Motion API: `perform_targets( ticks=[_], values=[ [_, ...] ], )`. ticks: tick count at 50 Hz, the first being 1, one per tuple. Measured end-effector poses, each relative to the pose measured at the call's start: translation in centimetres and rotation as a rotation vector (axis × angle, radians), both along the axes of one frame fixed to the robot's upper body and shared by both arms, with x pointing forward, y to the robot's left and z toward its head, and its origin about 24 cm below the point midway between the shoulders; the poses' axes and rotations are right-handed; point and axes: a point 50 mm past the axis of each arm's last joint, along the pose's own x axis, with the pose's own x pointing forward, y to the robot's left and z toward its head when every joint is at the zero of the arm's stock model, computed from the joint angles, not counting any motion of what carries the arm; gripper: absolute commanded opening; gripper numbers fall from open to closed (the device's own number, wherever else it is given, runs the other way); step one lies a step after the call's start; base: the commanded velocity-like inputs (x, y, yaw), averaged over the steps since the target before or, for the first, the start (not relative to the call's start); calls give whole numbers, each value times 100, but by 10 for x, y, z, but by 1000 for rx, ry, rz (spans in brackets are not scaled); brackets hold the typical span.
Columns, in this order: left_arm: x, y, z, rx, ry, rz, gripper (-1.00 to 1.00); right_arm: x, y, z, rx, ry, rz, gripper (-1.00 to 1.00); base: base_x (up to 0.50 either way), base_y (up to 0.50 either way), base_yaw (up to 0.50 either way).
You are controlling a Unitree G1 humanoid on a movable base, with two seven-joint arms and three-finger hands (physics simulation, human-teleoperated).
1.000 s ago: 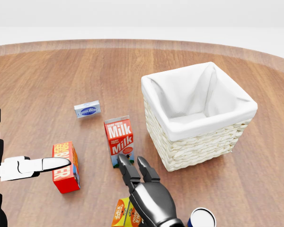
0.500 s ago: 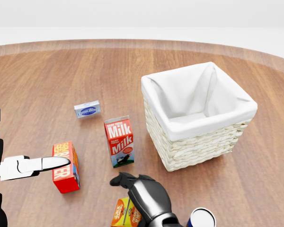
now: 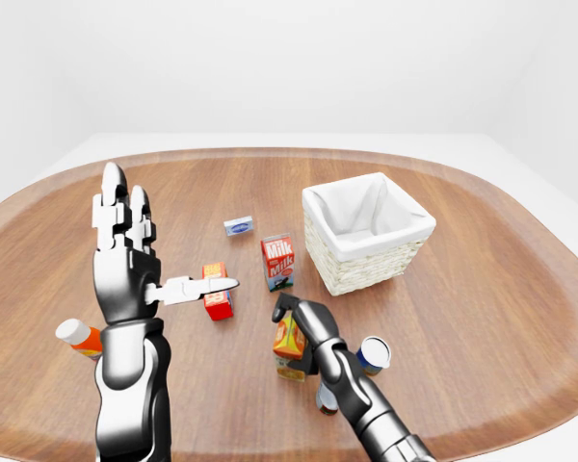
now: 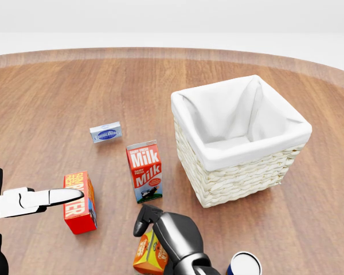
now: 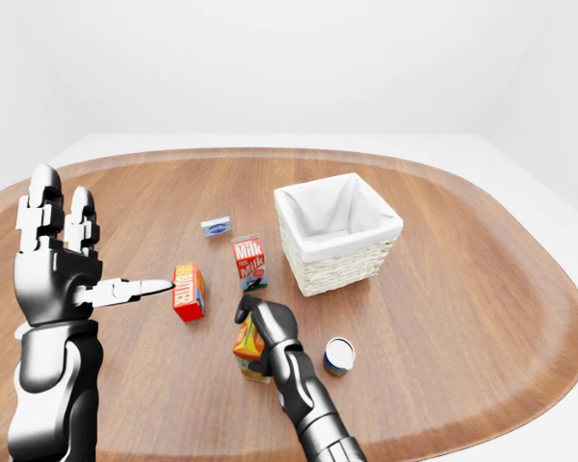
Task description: Pick up the orange juice, and put it in the basket.
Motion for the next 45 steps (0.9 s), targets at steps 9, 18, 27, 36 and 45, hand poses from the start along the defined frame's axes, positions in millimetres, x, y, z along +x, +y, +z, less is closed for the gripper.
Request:
perform_targets(
  ticks=[9,18,27,36,45],
  values=[
    [0,0,0,-2,0,1,100,-1,-1,0,4,-2,-6,-100,0,0,0],
    [1,1,-2,-4,8,2,100,-5,-3,2,-11,7,24,-100,0,0,0],
    [1,0,-1,-5,6,2,100,-8,-3,9,-26,2,66,-100,0,0,0],
    [-1,0,1,-4,-5,2,100,-8,-2,24,-20,-32,102,-100,0,0,0],
    [-3,-1,3,-2,-18,1,100,-7,-1,41,-14,-77,134,-100,0,0,0]
  ],
)
